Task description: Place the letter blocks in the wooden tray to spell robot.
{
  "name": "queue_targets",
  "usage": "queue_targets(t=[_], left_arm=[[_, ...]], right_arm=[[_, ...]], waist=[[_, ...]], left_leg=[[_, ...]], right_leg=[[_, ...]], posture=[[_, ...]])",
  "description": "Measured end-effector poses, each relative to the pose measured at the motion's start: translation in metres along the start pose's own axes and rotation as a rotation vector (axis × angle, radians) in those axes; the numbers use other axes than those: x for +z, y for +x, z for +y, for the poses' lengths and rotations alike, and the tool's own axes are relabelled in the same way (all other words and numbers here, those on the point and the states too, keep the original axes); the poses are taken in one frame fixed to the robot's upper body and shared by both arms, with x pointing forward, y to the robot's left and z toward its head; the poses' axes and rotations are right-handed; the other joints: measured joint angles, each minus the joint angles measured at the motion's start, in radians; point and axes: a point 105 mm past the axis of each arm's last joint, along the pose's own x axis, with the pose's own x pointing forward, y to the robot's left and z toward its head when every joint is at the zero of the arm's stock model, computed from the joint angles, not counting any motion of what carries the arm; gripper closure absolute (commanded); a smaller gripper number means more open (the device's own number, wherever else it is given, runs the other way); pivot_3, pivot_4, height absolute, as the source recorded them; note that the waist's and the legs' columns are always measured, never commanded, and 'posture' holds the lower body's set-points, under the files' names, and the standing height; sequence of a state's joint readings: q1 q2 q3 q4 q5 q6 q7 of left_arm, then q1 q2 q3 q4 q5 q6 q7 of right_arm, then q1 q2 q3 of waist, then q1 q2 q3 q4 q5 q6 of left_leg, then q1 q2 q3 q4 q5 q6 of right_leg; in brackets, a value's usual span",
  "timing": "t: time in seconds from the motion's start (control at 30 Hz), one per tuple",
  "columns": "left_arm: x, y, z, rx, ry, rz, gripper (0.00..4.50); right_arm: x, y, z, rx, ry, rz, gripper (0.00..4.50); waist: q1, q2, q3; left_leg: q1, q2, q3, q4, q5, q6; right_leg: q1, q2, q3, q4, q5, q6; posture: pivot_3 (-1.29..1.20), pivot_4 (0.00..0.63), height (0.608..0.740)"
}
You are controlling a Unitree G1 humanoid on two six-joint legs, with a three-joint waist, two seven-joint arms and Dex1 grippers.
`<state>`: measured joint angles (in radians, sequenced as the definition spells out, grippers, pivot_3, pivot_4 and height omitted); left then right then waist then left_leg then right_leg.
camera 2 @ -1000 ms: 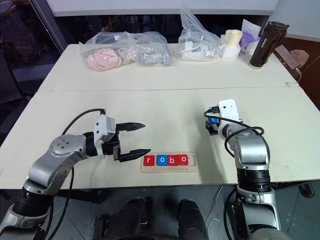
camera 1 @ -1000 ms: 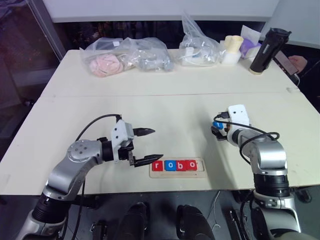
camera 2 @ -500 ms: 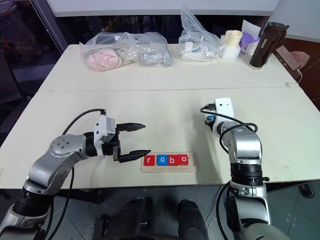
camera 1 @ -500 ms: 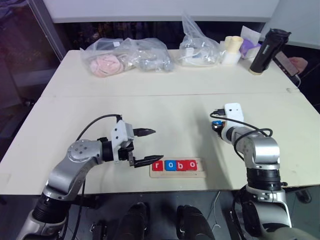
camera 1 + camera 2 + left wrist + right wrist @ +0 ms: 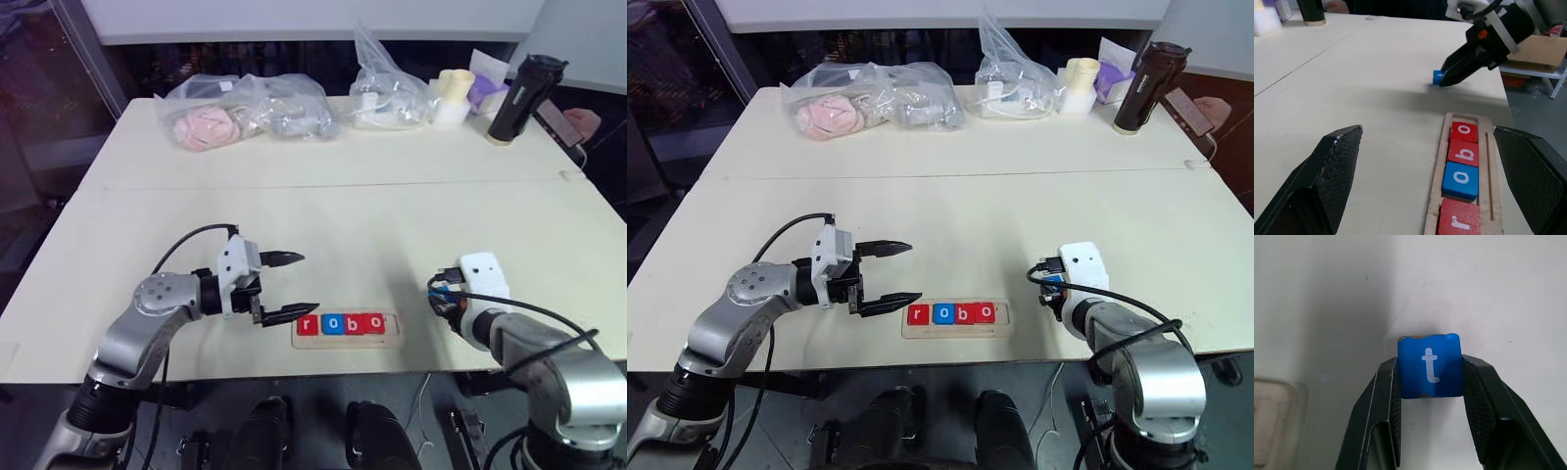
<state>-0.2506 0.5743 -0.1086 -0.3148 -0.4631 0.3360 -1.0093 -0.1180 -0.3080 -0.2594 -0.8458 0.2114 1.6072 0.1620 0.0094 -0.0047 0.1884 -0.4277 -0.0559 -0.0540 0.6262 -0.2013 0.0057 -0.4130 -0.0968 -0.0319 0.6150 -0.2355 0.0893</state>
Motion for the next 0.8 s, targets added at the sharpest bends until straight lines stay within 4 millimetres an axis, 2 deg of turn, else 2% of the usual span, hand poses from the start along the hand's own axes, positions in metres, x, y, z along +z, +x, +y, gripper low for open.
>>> queue_targets(t=[0.07,0.2,0.23,0.3,0.33,0.4,0.57,0.7,0.8], left_arm=[[-0.001,0.0,0.0,-0.002,-0.005,0.002,0.0],[0.0,0.003,0.002,-0.009,-0.003,-0.004,0.0],[0.0,0.003,0.002,-0.01,0.0,-0.005,0.0],[0.0,0.003,0.002,-0.009,0.002,-0.003,0.0],[0.0,0.003,0.002,-0.009,0.003,-0.001,0.0],[0.0,0.003,0.002,-0.007,0.005,0.001,0.0],[0.0,0.004,0.002,-0.006,0.004,-0.002,0.0],[0.0,0.004,0.002,-0.006,0.004,-0.005,0.0],[0.0,0.005,0.002,-0.006,0.004,-0.007,0.0]], right_arm=[[-0.01,0.0,0.001,-0.016,0.02,0.023,3.34],[-0.013,-0.003,0.003,-0.03,0.033,0.02,3.34],[-0.013,-0.003,0.003,-0.031,0.034,0.019,2.32],[-0.013,-0.003,0.002,-0.038,0.034,0.021,1.58],[-0.012,-0.004,0.0,-0.042,0.027,0.019,0.95],[-0.009,-0.005,-0.004,-0.027,-0.032,0.025,0.01],[0.009,-0.014,0.002,0.148,-0.277,0.048,0.01],[0.005,-0.025,0.004,0.352,-0.521,0.12,0.01],[0.011,-0.024,-0.001,0.457,-0.641,0.091,0.01]], waist=[[0.002,0.0,0.0],[0.002,0.0,0.0],[0.002,0.0,0.0],[0.002,0.0,0.0],[0.002,0.0,0.0],[0.001,0.0,0.0],[0.001,0.0,0.0],[0.006,-0.001,0.001],[0.002,-0.002,0.001]], left_leg=[[-0.001,0.0,0.0,-0.001,0.0,0.0],[-0.001,0.0,0.0,-0.003,0.0,0.0],[-0.001,0.0,0.0,-0.004,0.0,0.0],[-0.001,0.0,0.0,-0.004,0.0,0.0],[-0.001,0.0,0.0,-0.004,0.0,0.0],[-0.001,0.0,0.001,-0.003,0.0,0.0],[-0.001,0.0,0.001,-0.003,0.002,0.003],[-0.001,-0.001,0.001,-0.003,0.001,0.004],[-0.001,-0.001,0.002,-0.002,0.001,0.004]], right_leg=[[-0.001,0.0,0.0,-0.001,0.001,-0.002],[-0.001,0.0,0.0,-0.002,0.001,-0.002],[-0.001,0.0,0.0,-0.002,0.001,-0.002],[-0.001,0.0,0.0,-0.002,0.001,-0.002],[-0.001,0.0,0.0,-0.002,0.001,-0.002],[-0.001,0.0,0.0,-0.002,0.001,-0.002],[-0.001,0.0,-0.001,-0.002,0.001,-0.001],[0.0,-0.001,-0.002,-0.004,0.0,0.0],[0.002,-0.001,-0.002,-0.006,-0.001,0.001]], posture=[[0.0,0.15,0.738],[0.0,0.15,0.738],[0.0,0.15,0.738],[0.0,0.15,0.738],[0.0,0.15,0.738],[0.0,0.15,0.738],[0.0,0.15,0.738],[0.0,0.15,0.738],[0.0,0.15,0.738]])
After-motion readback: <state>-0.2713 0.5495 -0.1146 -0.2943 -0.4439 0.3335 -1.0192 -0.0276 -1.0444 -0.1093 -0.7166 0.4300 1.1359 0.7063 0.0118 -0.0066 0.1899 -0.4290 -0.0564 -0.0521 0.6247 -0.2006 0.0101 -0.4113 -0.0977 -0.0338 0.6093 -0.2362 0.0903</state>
